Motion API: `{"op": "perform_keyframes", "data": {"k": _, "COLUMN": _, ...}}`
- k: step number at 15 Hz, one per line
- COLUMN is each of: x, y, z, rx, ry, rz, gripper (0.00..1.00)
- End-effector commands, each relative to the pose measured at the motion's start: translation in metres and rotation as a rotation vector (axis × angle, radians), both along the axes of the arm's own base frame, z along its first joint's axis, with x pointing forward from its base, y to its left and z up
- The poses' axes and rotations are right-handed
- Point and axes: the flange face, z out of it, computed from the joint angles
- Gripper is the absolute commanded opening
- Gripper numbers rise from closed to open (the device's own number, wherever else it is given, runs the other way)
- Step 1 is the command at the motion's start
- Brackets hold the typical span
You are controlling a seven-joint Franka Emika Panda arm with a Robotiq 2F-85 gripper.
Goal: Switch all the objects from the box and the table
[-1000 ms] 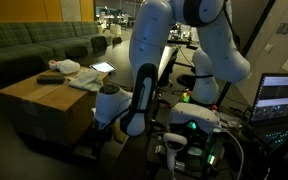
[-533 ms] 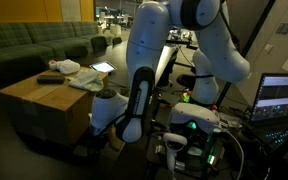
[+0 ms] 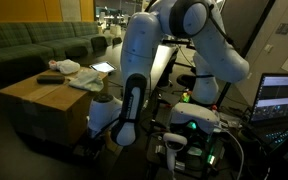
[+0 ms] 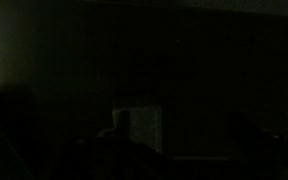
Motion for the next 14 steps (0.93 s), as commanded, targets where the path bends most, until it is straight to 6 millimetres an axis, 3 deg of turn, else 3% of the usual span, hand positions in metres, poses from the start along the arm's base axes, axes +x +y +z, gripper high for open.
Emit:
{"op": "perform_keyframes", "data": {"k": 1, "x": 0.012, "y": -0.002, "z": -0.009, "rx": 0.036, "ry": -0.025, "rz": 0.004, "gripper": 1.00}}
{"op": "perform_keyframes", "data": {"k": 14, "x": 0.029, "y": -0.036, "z": -0.036, "rx": 0.038, "ry": -0.026, "rz": 0.010, "gripper": 1.00}}
